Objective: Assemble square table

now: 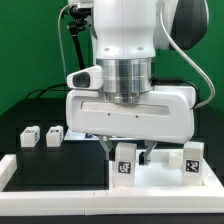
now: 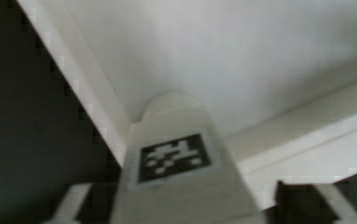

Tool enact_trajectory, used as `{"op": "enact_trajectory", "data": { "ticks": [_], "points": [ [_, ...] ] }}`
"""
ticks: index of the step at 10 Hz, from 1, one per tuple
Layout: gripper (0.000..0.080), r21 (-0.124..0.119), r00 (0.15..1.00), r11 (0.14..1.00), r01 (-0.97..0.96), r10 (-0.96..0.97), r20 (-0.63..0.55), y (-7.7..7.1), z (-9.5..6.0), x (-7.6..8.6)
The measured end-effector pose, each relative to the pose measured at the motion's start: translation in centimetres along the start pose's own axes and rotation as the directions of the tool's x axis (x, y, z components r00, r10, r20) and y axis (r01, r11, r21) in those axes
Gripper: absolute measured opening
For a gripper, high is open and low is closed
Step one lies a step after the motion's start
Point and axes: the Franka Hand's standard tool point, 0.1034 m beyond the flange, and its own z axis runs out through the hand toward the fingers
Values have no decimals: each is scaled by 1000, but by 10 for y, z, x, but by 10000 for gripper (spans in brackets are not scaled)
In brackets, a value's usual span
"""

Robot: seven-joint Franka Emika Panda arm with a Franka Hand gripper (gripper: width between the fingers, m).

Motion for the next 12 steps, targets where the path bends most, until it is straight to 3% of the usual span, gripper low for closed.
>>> {"op": "enact_trajectory", "data": {
  "ticks": [1,4,6,9,12],
  "points": [
    [286,-3,1000,1000,-6,6,1,3,0,0],
    [290,1,963,963,-269,269,2,3,1,1],
    [290,19,873,873,-487,487,23,5,1,2],
    [290,28,588,587,-809,806,72,6,2,2],
    [290,31,285,283,-959,947,146,9,2,2]
  ]
}}
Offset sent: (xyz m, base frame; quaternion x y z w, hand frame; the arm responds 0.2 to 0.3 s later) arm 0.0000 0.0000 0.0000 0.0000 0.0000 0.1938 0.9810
